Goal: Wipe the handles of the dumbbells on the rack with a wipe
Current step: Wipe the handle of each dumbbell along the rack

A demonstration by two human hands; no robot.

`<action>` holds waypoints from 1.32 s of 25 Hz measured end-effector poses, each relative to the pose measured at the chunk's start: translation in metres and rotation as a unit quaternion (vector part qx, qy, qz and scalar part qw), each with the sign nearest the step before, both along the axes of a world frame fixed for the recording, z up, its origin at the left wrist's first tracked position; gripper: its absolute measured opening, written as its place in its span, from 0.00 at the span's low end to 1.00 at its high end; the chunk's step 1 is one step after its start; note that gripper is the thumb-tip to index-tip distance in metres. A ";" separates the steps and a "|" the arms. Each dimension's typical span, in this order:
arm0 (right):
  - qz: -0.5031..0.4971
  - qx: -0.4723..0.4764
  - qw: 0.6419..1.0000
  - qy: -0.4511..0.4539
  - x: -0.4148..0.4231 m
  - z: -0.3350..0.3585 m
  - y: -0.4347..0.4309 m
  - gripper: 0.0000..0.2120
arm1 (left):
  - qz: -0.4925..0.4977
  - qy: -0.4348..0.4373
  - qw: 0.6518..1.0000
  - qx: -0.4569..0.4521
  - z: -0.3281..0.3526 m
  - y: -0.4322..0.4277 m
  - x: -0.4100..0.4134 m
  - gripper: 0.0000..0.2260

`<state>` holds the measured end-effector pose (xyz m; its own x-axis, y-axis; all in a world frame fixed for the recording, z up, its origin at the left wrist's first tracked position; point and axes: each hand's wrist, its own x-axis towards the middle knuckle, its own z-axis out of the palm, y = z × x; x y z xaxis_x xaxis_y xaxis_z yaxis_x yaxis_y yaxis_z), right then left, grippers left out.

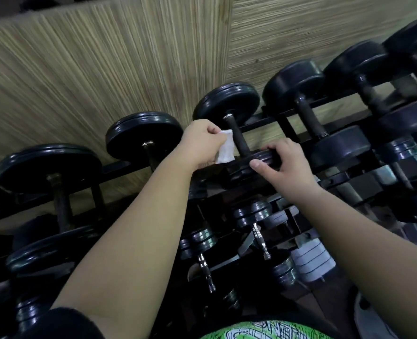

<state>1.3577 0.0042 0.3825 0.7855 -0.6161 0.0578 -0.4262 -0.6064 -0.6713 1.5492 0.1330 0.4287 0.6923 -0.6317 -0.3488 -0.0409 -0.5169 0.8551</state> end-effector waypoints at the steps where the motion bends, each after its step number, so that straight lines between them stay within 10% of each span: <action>1: 0.008 -0.005 1.000 -0.013 -0.001 -0.005 -0.002 0.26 | 0.055 0.072 0.995 -0.032 -0.007 -0.011 -0.001 0.09; 3: 0.026 -0.006 0.999 -0.032 -0.003 -0.011 -0.007 0.28 | 0.152 0.180 0.967 -0.101 -0.017 -0.032 -0.003 0.09; 7: 0.067 -0.007 0.997 -0.041 -0.005 -0.016 -0.016 0.26 | 0.253 0.081 0.961 -0.074 -0.034 -0.052 -0.007 0.09; 18: 0.177 0.046 0.982 -0.053 -0.008 -0.018 -0.048 0.26 | 0.122 -0.076 0.988 0.064 -0.045 -0.050 -0.028 0.24; 33: 0.152 -0.037 0.977 -0.143 0.004 -0.046 -0.051 0.28 | 0.149 -0.265 0.953 -0.018 -0.062 -0.073 -0.012 0.11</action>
<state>1.3620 -0.0467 0.3368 0.8770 -0.3433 0.3362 -0.0212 -0.7267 -0.6866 1.5377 0.0601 0.3664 0.9156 -0.3848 0.1170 -0.3273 -0.5438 0.7728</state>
